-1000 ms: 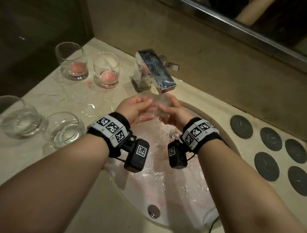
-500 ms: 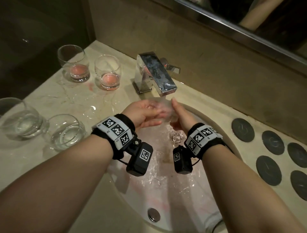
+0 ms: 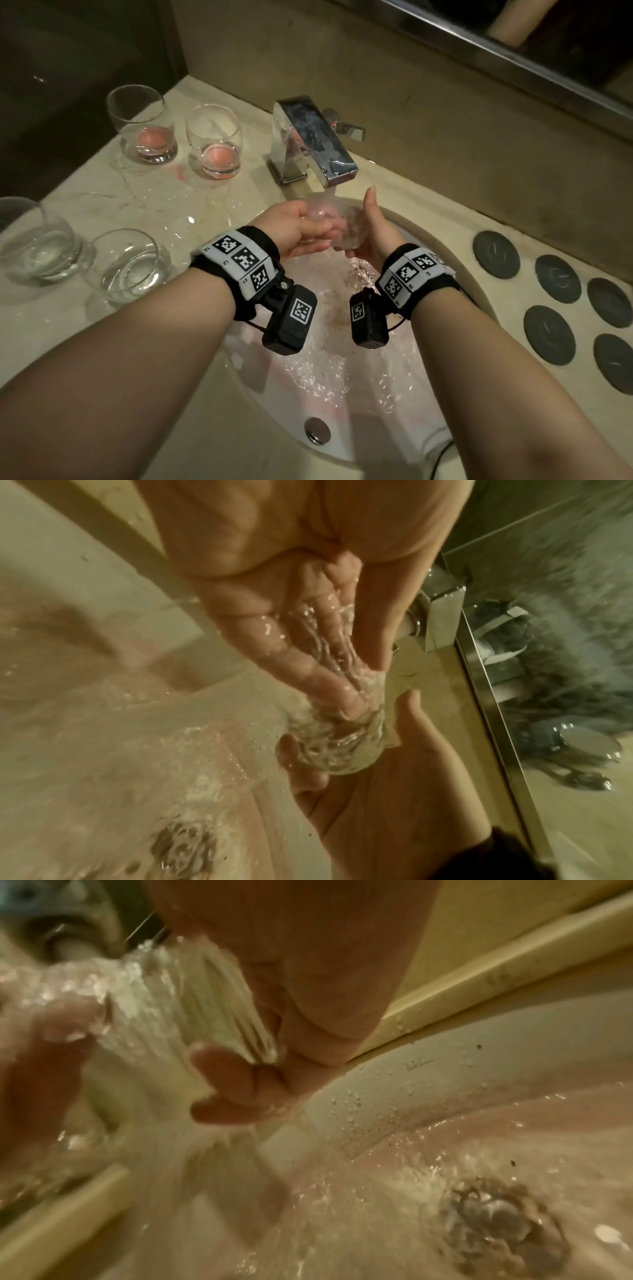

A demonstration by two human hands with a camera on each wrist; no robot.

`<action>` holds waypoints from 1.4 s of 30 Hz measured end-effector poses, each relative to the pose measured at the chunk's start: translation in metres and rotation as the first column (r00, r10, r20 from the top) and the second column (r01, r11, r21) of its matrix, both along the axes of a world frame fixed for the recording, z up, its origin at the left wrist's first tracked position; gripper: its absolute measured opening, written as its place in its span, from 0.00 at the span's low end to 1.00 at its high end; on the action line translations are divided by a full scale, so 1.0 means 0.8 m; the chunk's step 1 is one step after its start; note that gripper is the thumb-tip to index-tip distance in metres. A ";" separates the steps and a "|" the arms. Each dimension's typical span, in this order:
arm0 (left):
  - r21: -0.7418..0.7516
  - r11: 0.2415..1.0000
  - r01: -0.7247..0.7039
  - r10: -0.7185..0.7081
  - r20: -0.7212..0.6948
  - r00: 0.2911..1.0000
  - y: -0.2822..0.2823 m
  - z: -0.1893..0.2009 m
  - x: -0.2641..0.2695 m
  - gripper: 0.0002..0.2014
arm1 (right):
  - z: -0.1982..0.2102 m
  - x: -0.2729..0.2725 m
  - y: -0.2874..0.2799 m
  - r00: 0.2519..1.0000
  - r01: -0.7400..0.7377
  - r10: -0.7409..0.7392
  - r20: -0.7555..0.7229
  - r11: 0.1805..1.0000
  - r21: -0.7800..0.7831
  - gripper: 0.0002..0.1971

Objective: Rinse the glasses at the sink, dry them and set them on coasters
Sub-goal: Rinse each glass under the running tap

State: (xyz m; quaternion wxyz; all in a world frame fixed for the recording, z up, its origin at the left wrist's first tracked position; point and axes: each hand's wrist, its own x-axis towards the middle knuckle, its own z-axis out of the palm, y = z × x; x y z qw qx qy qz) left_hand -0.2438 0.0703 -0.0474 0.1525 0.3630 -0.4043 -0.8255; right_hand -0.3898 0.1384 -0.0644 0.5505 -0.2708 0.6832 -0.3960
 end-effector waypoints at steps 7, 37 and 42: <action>0.020 0.998 -0.052 0.053 -0.040 0.998 -0.001 0.003 -0.009 0.08 | 0.002 -0.009 0.017 0.998 0.051 -0.053 -0.040 0.998 -0.045 0.17; -0.089 0.996 -0.009 0.019 0.103 0.995 -0.013 -0.014 0.008 0.11 | -0.008 -0.011 -0.007 0.993 -0.060 0.060 -0.105 0.998 0.008 0.34; -0.632 0.685 0.363 -0.084 0.426 0.901 -0.005 -0.011 0.006 0.10 | 0.002 -0.018 0.006 0.899 -0.250 0.248 -0.360 0.967 0.041 0.42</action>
